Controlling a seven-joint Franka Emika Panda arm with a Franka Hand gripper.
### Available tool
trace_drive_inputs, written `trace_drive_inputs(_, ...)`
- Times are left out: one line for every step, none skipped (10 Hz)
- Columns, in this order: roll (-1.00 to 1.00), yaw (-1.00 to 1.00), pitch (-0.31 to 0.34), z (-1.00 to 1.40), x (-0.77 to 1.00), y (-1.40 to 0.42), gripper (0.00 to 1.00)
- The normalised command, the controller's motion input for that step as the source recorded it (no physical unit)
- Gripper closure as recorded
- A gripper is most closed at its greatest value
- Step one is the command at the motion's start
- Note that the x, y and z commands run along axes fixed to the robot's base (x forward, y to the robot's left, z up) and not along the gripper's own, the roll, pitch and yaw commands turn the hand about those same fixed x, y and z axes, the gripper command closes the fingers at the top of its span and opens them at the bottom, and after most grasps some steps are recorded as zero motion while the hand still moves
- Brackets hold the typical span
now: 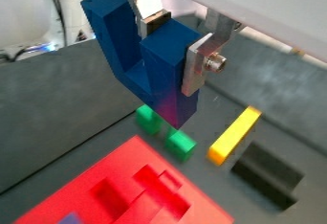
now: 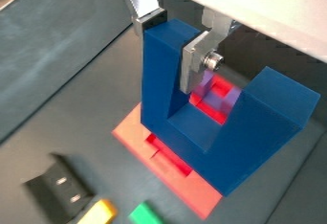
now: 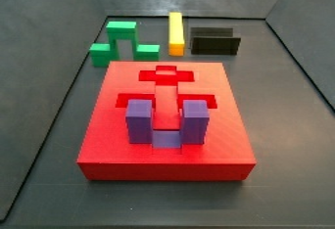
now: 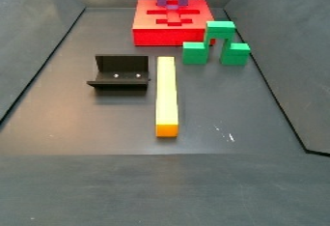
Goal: Pick up the blue object. Move up. Place the blue object on the fixture. Regrasp the blue object. Move to above the board. Insert the blue object.
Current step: Move to above the board, then insert the blue object.
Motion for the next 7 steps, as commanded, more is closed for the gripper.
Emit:
trace_drive_inputs(-0.75,0.0,-0.011,0.01,-0.07,0.03,1.0)
trace_drive_inputs(-0.53,0.0,-0.024,0.01,-0.07,0.02,1.0)
trace_drive_inputs(-0.31,0.0,-0.028,0.0,-0.04,0.01,1.0)
trace_drive_inputs(-0.23,0.0,-0.023,0.0,-0.04,0.01,1.0)
trace_drive_inputs(0.0,0.0,0.0,0.0,0.1,0.0,1.0)
trace_drive_inputs(-0.05,-0.01,-0.036,-0.21,0.28,0.0,1.0)
trace_drive_inputs(-0.16,-0.05,-0.079,-0.27,0.51,0.11,1.0)
